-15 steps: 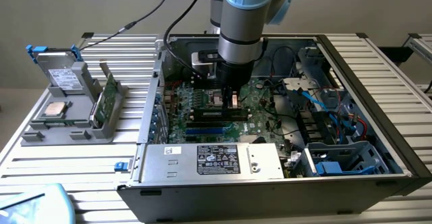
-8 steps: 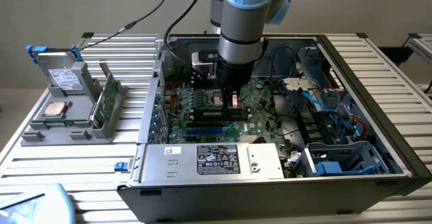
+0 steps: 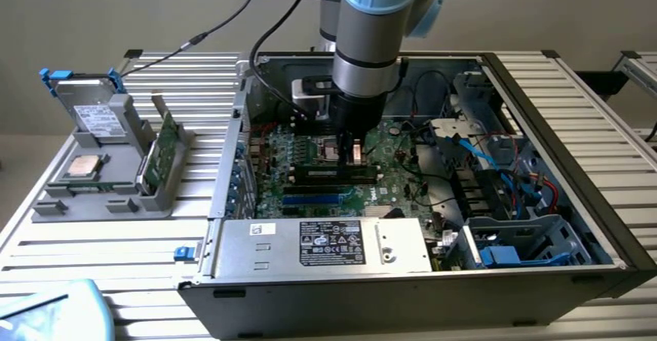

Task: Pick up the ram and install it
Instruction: 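Insert the ram into the slot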

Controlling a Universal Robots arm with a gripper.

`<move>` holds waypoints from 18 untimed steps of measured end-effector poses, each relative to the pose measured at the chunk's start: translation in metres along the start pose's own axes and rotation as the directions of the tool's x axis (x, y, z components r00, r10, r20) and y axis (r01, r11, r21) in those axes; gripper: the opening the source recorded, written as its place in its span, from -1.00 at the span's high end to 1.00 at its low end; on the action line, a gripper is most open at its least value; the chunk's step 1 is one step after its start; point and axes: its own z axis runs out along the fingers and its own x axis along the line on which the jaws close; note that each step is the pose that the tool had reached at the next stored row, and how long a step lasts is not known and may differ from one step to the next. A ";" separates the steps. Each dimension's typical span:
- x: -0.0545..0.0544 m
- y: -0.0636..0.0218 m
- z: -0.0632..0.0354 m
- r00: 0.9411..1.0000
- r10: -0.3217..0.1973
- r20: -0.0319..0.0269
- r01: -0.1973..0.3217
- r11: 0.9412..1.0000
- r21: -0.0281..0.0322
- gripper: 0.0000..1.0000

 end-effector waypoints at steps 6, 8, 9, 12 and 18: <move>0.000 -0.0012 0.0000 1.000 0.000 0.000 0.000 1.000 0.000 0.72; 0.000 -0.0012 0.0000 1.000 0.000 0.000 0.000 1.000 0.000 0.72; 0.000 -0.0012 0.0000 1.000 0.000 -0.001 0.000 1.000 0.000 0.72; 0.000 -0.0012 0.0000 1.000 0.000 -0.002 0.000 1.000 0.000 0.72; -0.001 -0.0012 0.0000 1.000 0.001 -0.013 -0.001 1.000 -0.001 0.72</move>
